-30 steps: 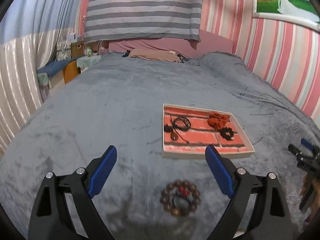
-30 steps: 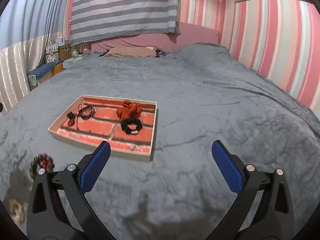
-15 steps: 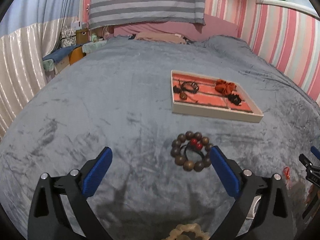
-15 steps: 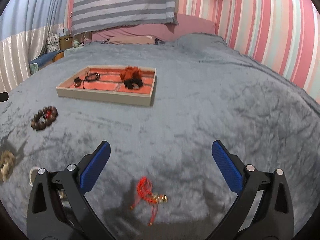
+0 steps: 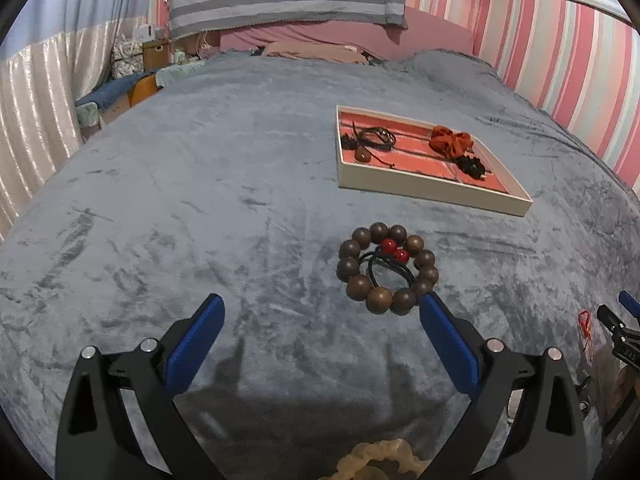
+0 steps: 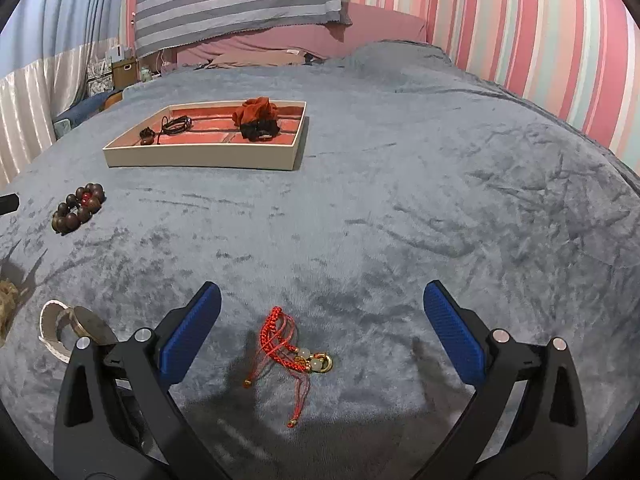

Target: Organize jewelry

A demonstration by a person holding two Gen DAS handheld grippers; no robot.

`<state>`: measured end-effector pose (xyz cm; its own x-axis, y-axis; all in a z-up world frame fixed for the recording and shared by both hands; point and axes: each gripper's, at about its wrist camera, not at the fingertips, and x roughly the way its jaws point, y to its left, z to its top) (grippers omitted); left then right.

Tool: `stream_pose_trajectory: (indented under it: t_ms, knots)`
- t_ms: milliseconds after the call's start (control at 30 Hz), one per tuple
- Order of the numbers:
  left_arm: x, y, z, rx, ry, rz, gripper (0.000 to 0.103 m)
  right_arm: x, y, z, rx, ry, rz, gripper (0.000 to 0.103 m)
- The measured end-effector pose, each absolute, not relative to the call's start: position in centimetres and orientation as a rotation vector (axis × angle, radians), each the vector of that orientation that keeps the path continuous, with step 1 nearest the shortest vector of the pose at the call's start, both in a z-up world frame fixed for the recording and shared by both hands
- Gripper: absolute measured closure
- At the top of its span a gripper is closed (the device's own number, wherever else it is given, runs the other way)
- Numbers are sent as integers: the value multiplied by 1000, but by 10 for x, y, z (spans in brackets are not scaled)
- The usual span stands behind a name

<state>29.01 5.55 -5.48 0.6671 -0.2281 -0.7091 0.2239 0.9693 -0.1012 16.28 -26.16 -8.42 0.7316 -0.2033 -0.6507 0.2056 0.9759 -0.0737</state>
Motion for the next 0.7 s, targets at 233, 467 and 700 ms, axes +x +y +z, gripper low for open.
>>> stream_pose_trajectory:
  t_ms: [233, 467, 700]
  knots:
    - [313, 49, -68, -7, 844, -262, 8, 170, -265, -93, 7, 746, -225, 6]
    - [340, 49, -74, -3, 864, -249, 29, 178, -268, -99, 25, 778, -216, 16]
    - [360, 34, -83, 66, 871, -243, 31, 181, -267, -106, 20, 804, -215, 21]
